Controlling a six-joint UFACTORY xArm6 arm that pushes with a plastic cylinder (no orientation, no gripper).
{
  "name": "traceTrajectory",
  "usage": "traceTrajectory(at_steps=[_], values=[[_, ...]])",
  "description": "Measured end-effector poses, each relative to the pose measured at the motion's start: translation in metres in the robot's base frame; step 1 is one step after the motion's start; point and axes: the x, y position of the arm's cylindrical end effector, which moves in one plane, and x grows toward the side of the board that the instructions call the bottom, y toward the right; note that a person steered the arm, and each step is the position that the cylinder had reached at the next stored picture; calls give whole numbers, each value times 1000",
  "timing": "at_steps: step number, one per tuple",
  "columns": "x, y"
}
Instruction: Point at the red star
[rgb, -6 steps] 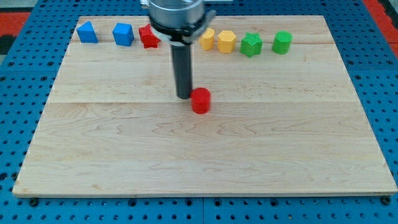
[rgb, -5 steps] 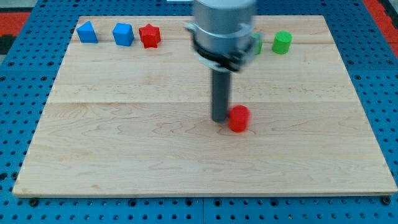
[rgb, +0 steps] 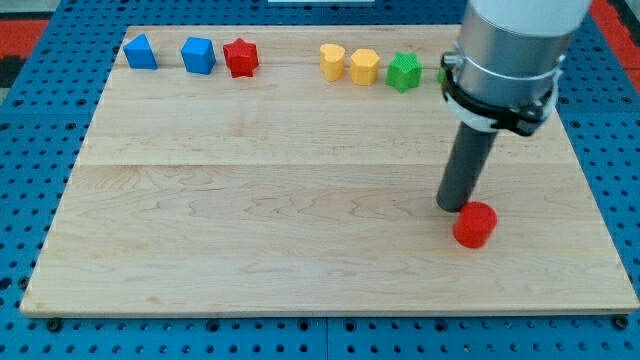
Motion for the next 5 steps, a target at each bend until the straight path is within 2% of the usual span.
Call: traceTrajectory(at_steps=[2, 3, 4, 5], values=[[13, 33], [-20, 17], [-96, -61], [-143, -156]])
